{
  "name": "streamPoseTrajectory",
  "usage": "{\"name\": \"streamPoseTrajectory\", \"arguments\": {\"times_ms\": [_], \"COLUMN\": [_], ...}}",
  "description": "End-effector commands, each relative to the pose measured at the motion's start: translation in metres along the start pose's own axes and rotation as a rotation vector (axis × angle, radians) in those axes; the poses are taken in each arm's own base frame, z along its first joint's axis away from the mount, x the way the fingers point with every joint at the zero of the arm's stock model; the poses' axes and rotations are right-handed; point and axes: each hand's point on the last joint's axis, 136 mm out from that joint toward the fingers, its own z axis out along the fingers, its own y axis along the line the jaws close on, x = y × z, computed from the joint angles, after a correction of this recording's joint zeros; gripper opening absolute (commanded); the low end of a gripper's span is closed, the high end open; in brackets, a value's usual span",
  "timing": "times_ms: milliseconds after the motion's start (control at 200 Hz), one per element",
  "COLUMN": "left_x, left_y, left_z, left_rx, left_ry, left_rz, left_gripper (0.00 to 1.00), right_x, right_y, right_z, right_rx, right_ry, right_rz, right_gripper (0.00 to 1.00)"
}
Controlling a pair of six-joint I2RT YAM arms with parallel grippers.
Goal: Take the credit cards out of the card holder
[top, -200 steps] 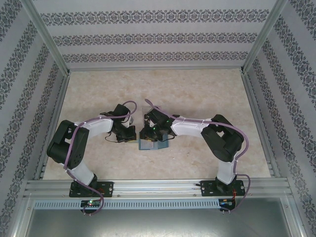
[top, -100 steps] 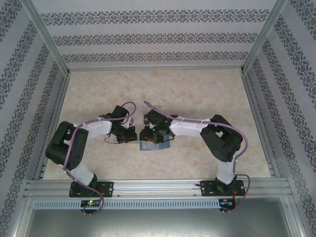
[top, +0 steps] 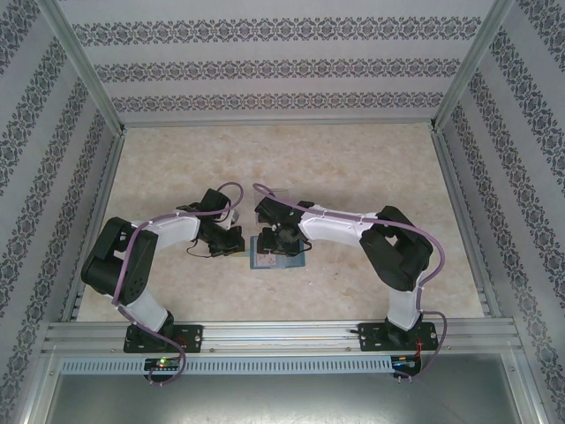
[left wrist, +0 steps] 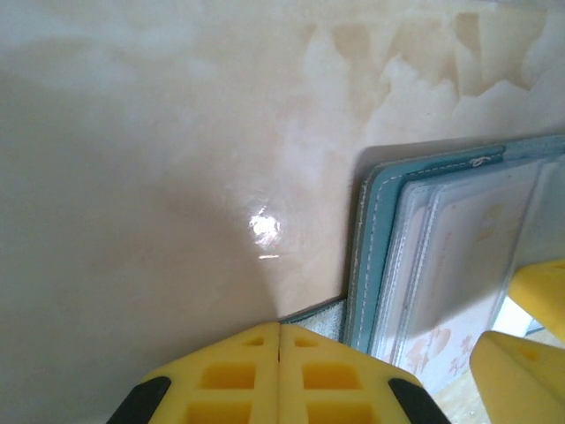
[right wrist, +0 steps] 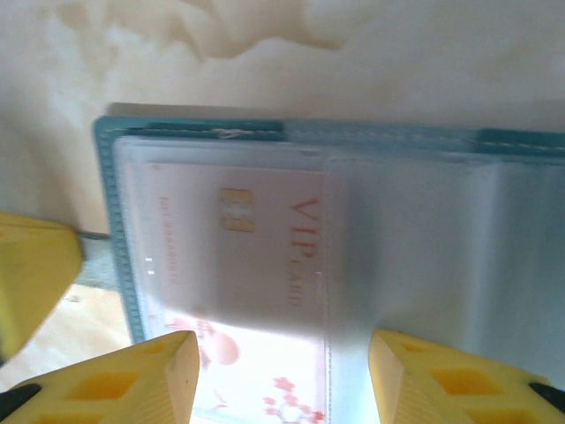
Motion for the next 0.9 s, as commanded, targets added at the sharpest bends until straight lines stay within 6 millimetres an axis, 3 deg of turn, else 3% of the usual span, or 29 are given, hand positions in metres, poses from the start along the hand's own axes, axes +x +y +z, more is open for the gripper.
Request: {"name": "streamPoseTrajectory", "arguments": {"times_ms": [0,400,899], "left_x": [0.023,0.018,0.020], "left_y": [0.024,0.022,0.025], "left_z": [0.009,0.008,0.005], "left_rx": [-0.079,-0.085,-0.116], "left_ry": [0.067,0.068,0.086], "left_rz": [-0.049,-0.042,-0.055], "left_gripper": [0.05,0.05,0.05], "right_x": [0.005,0.003,0.005], "right_y": [-0.024,-0.045,-0.079], "right_z": [-0.006,-0.019,-0.012], "right_rx": [0.143,0.249,0.393], "right_ry": [-0.002,-0.029,-0.012], "right_rz": [-0.026,-0.049,-0.109], "right_gripper": [0.56,0.58,0.62]}}
